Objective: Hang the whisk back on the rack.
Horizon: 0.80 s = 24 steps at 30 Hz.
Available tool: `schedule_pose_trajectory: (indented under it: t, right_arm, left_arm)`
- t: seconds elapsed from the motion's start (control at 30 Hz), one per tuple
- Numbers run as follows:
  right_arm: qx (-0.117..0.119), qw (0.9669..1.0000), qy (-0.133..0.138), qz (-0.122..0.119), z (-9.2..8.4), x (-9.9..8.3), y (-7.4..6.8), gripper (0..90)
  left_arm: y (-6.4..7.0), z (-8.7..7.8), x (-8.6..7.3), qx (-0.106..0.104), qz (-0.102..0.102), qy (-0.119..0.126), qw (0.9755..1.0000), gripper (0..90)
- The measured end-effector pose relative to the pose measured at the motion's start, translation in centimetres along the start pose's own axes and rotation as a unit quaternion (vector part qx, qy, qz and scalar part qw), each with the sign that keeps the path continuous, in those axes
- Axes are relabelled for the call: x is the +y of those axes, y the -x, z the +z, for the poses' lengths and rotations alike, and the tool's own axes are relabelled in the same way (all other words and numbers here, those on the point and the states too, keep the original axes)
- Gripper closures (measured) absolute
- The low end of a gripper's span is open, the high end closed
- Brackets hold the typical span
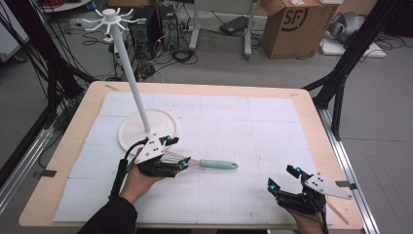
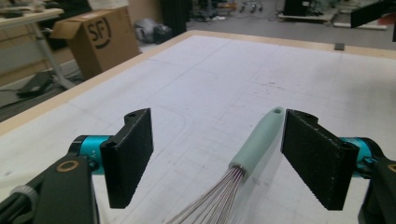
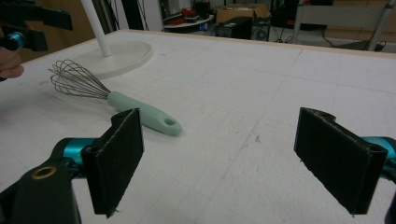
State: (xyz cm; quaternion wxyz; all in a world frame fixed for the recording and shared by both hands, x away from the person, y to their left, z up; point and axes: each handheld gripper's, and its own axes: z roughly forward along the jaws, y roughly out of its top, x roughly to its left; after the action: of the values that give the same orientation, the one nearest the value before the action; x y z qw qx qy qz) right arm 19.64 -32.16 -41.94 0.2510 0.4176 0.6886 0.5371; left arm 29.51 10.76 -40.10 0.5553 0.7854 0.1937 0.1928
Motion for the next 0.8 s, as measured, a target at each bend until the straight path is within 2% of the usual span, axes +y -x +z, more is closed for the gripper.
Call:
schedule_pose_trajectory:
  t: [0.13, 0.23, 0.33, 0.43, 0.53, 0.63, 0.67, 0.7, 0.73, 0.77, 0.8]
  right_arm:
    - [0.002, 1.0, -0.001, 0.004, 0.0, -0.1, 0.1, 15.0]
    - [0.005, 1.0, -0.002, 0.006, 0.0, -0.2, 0.1, 15.0]
    - [0.006, 1.0, -0.001, 0.004, 0.1, -0.2, 0.1, 14.9]
    - [0.006, 1.0, -0.001, 0.007, 0.1, -0.2, 0.1, 15.0]
    - [0.007, 0.9999, 0.001, 0.008, 0.1, -0.2, 0.1, 15.0]
    - [0.008, 0.9999, 0.002, 0.011, 0.0, -0.1, 0.2, 15.0]
    - [0.01, 0.9999, 0.003, 0.013, 0.0, -0.1, 0.3, 15.0]
    - [0.013, 0.9997, 0.005, 0.02, -0.1, -0.1, 0.3, 15.0]
    - [0.011, 0.9997, 0.008, 0.019, -0.1, 0.0, 0.3, 15.0]
    - [0.012, 0.9997, 0.011, 0.021, -0.2, 0.0, 0.3, 15.0]
    - [0.013, 0.9996, 0.012, 0.022, -0.2, 0.1, 0.3, 15.0]
  left_arm:
    - [0.1, 1.7, 1.1, -0.017, 0.018, -0.021, 0.9995, 25.7]
    - [-0.2, 3.1, 1.9, -0.037, 0.035, -0.044, 0.9977, 26.3]
    - [-0.5, 4.3, 2.3, -0.056, 0.035, -0.056, 0.9962, 26.8]
    - [-0.7, 5.7, 2.6, -0.074, 0.045, -0.086, 0.9925, 26.8]
    - [-0.6, 7.0, 2.8, -0.095, 0.053, -0.113, 0.9876, 27.1]
    - [-0.1, 8.1, 3.1, -0.12, 0.069, -0.132, 0.9815, 28.4]
    - [0.1, 8.7, 3.3, -0.128, 0.081, -0.152, 0.9767, 29.2]
    - [0.2, 9.1, 3.4, -0.131, 0.093, -0.163, 0.9734, 29.1]
    - [0.3, 9.7, 3.4, -0.14, 0.103, -0.181, 0.9681, 29.4]
    - [0.4, 10.1, 3.4, -0.145, 0.105, -0.196, 0.9642, 29.9]
    - [0.6, 10.7, 3.4, -0.147, 0.124, -0.217, 0.9572, 30.2]
